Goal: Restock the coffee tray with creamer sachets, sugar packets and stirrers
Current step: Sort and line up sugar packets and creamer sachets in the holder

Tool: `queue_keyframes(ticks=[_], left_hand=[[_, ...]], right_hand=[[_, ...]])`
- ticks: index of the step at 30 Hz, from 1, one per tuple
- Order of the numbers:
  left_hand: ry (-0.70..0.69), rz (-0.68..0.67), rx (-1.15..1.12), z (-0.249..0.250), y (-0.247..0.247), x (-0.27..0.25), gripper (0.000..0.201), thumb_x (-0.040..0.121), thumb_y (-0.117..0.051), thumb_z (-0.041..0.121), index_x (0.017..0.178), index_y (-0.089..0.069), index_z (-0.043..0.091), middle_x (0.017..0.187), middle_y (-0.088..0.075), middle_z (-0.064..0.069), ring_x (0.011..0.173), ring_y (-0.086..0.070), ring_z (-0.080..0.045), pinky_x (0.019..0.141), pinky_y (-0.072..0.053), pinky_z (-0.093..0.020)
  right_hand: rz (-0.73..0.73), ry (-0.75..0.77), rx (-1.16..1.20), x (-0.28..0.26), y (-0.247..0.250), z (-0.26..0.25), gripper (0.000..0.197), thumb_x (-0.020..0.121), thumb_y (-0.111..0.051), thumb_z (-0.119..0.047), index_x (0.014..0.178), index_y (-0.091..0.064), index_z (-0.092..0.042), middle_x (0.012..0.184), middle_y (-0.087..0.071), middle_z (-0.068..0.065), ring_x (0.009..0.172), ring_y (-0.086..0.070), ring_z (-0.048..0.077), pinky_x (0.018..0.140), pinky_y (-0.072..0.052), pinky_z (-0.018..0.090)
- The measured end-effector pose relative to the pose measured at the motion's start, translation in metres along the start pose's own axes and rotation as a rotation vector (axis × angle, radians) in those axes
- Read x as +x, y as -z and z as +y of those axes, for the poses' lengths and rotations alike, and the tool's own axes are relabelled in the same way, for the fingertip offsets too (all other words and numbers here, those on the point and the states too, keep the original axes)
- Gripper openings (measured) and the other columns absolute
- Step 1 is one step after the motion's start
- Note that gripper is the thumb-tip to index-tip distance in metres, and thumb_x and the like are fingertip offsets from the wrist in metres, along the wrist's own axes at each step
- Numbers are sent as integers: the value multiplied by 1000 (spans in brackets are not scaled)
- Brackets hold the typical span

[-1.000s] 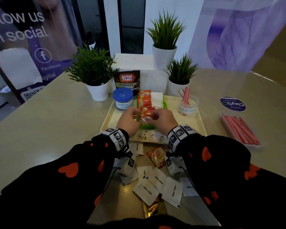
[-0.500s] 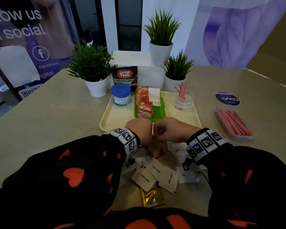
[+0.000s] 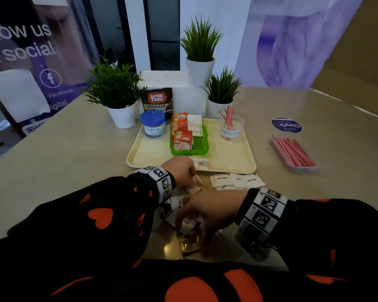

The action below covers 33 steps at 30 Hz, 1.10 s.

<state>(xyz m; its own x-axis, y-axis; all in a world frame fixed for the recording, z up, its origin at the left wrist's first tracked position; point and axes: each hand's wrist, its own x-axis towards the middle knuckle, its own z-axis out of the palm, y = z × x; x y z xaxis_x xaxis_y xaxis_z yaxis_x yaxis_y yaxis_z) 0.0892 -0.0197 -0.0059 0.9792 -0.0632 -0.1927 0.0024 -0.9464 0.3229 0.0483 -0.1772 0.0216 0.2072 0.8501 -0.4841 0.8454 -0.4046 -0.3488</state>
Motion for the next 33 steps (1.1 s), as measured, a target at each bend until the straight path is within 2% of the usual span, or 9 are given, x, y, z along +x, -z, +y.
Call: queue_keyframes(ticks=[4, 8, 13, 17, 20, 23, 27, 30, 33], left_hand=[[24, 30, -51, -9, 9, -5, 28, 83, -80, 29, 109, -75, 21, 98, -65, 6, 95, -63, -14, 81, -48, -25], [49, 107, -120, -18, 20, -10, 24, 85, -79, 27, 109, -76, 22, 96, -66, 6, 93, -62, -12, 79, -46, -25], [47, 161, -143, -24, 31, -15, 20, 88, -75, 26, 108, -74, 21, 94, -62, 6, 91, -59, -13, 78, -43, -25], [55, 189, -148, -25, 33, -19, 12, 95, -66, 30, 97, -71, 19, 93, -63, 3, 90, -58, -17, 75, -43, -28], [77, 225, -196, -23, 32, -22, 18, 98, -60, 32, 97, -67, 16, 95, -63, 3, 92, -59, -18, 76, -45, -31], [101, 255, -278, -23, 30, -23, 17, 98, -58, 32, 97, -62, 16, 100, -63, -1, 94, -60, -20, 83, -49, -36], [101, 285, -379, -24, 27, -25, 14, 97, -61, 27, 87, -54, 20, 87, -61, 0, 83, -61, -20, 79, -54, -39], [108, 316, -370, -28, 24, -26, 10, 96, -63, 26, 98, -54, 22, 91, -62, 2, 83, -60, -17, 74, -50, -32], [152, 305, -410, -33, 21, -26, 17, 95, -65, 23, 106, -52, 26, 97, -62, 2, 86, -62, -16, 75, -51, -33]], right_hand=[[2, 8, -64, 5, -7, -1, 68, 73, -88, -26, 133, -57, -38, 126, -54, -2, 103, -43, 9, 77, -41, 33], [56, -73, -55, 5, -4, 3, 55, 78, -84, -19, 127, -62, -32, 124, -52, 1, 105, -46, 15, 76, -38, 30], [80, -154, -23, 5, -5, 10, 36, 79, -82, -22, 112, -68, -27, 120, -52, 0, 107, -49, 19, 80, -47, 34], [89, -144, -72, 1, -5, 10, 63, 83, -75, -21, 138, -53, -42, 117, -47, 0, 104, -42, 16, 87, -44, 39], [30, -143, -150, 0, -3, 7, 69, 82, -77, -21, 141, -49, -46, 116, -40, -2, 111, -43, 23, 85, -41, 37], [27, -170, -202, 2, -2, 5, 57, 85, -74, -20, 136, -54, -36, 125, -43, 5, 115, -47, 28, 84, -42, 36], [110, -121, -188, 6, -3, 6, 33, 86, -75, -21, 118, -68, -23, 118, -52, 5, 110, -47, 22, 81, -40, 31], [175, -95, -167, 6, -5, 11, 18, 88, -72, -16, 105, -74, -18, 113, -54, 4, 100, -43, 15, 78, -38, 29], [186, -109, -130, 7, -7, 17, 20, 86, -75, -16, 106, -74, -20, 114, -50, 2, 103, -43, 15, 79, -36, 27]])
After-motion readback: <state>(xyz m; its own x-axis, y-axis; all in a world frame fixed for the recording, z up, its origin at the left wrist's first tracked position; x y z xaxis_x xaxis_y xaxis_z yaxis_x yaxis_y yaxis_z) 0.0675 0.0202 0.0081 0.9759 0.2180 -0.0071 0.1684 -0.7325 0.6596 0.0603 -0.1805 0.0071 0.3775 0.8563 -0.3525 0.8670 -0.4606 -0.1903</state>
